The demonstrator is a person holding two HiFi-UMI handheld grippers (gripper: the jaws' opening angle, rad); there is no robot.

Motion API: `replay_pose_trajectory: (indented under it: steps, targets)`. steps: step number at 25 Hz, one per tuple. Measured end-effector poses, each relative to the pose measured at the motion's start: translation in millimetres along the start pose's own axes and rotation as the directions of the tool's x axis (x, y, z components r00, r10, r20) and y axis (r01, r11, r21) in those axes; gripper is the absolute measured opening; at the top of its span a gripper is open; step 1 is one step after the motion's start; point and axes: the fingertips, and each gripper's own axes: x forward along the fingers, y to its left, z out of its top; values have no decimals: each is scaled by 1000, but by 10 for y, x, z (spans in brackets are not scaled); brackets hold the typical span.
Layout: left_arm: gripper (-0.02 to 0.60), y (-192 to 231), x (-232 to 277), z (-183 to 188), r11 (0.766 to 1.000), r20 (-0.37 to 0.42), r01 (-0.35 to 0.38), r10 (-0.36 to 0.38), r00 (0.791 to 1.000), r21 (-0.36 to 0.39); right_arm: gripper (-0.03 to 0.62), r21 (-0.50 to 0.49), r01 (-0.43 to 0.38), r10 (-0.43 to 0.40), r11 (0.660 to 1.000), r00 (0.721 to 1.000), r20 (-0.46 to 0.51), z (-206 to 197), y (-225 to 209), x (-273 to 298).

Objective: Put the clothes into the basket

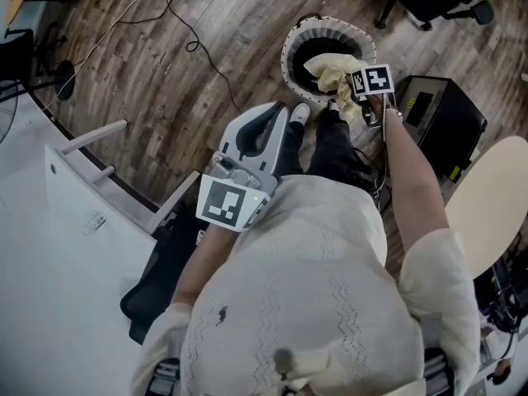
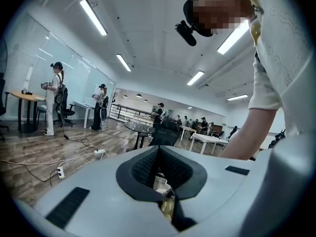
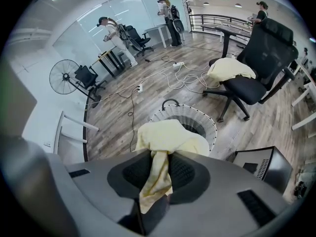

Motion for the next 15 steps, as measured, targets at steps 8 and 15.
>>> replay_pose_trajectory:
  steps: [8, 15]
  targets:
    - [20, 0, 34, -23, 999, -6, -43, 43, 999, -7, 98, -109, -9, 8, 994, 1000, -11, 178, 26, 135]
    - [20, 48, 97, -15, 997, -6, -82, 82, 997, -14, 103, -169, -39, 31, 985, 998, -51, 264, 117, 287]
